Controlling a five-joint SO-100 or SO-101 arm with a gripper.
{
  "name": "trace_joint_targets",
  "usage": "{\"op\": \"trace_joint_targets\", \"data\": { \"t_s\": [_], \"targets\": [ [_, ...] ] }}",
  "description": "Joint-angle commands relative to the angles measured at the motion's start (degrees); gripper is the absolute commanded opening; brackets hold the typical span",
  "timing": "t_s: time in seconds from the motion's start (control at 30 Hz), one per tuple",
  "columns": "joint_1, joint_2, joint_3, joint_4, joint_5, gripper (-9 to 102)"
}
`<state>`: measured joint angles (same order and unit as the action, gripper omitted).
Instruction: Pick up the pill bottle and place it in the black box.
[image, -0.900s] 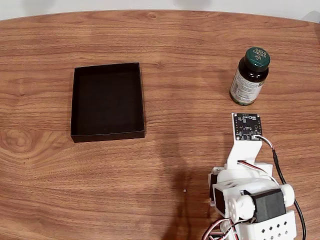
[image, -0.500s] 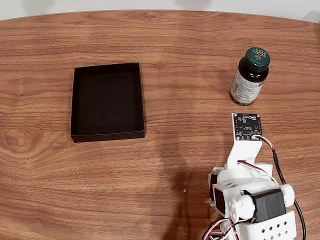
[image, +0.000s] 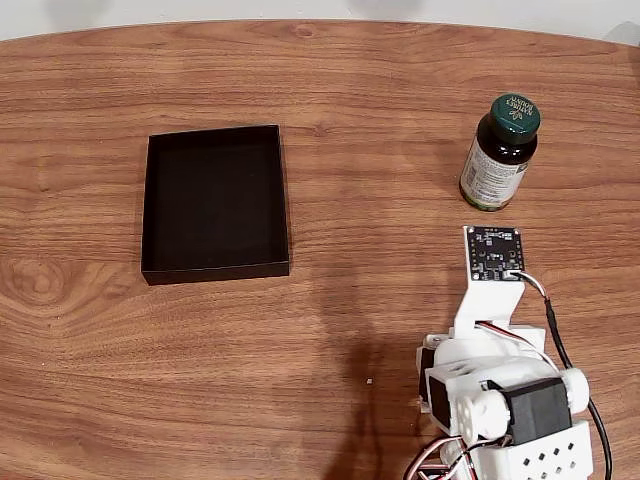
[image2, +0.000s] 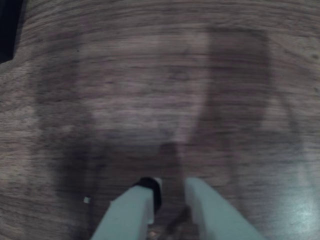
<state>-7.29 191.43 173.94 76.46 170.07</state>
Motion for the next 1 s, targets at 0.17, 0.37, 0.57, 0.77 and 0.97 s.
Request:
{"op": "trace_joint_targets", "data": {
  "t_s": [0.17,0.37,0.57,0.77,0.97],
  "targets": [
    [-1.58,-0.18,-0.35,9.40,11.78,3],
    [-8.09,-0.26,-0.35,9.40,4.31,3],
    [-8.44,-0.26,-0.35,9.40,1.41,3],
    [-8.44,-0.26,-0.35,9.40,1.41,3],
    [-8.44,-0.26,-0.35,9.40,1.67,3]
  ]
}}
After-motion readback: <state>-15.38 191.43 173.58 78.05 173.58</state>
